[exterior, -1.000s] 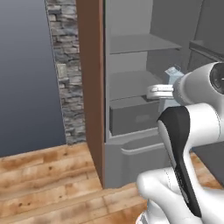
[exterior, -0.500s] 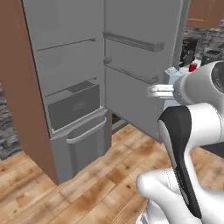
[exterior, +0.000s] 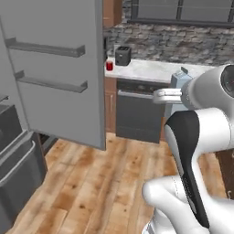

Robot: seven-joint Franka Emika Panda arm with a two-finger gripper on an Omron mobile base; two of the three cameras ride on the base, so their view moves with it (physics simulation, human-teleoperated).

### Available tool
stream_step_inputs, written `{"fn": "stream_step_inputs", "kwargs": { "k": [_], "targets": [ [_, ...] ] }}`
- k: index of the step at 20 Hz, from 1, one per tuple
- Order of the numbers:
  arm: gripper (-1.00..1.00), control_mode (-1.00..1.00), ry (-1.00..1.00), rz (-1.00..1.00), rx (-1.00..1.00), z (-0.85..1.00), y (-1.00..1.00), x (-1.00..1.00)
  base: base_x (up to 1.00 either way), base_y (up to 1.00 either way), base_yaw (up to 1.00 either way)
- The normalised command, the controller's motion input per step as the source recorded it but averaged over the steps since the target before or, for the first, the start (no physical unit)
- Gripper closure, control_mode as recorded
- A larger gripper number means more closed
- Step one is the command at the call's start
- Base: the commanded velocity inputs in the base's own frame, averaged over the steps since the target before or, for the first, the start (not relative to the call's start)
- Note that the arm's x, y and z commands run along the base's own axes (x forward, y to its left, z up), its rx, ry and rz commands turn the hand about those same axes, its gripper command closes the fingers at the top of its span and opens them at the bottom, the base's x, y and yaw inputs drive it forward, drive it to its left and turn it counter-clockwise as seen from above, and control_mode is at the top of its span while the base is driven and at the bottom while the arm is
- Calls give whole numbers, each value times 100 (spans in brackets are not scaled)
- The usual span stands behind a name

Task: Take a sugar cube from the saucer and place it inside the coffee. Then, grab milk from the fridge and place it next to the coffee on the counter to sweeten the coffee.

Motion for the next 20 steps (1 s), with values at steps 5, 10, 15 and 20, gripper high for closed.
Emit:
{"fn": "stream_step_inputs", "kwargs": {
  "k": [5,10,15,20],
  "targets": [
    [100,100,0,0,0,0,0,0,55,-41,-58],
    [100,100,0,0,0,0,0,0,100,-39,-31],
    [100,100,0,0,0,0,0,0,100,-19,-26],
    [100,100,0,0,0,0,0,0,100,-32,-21]
  ]
}}
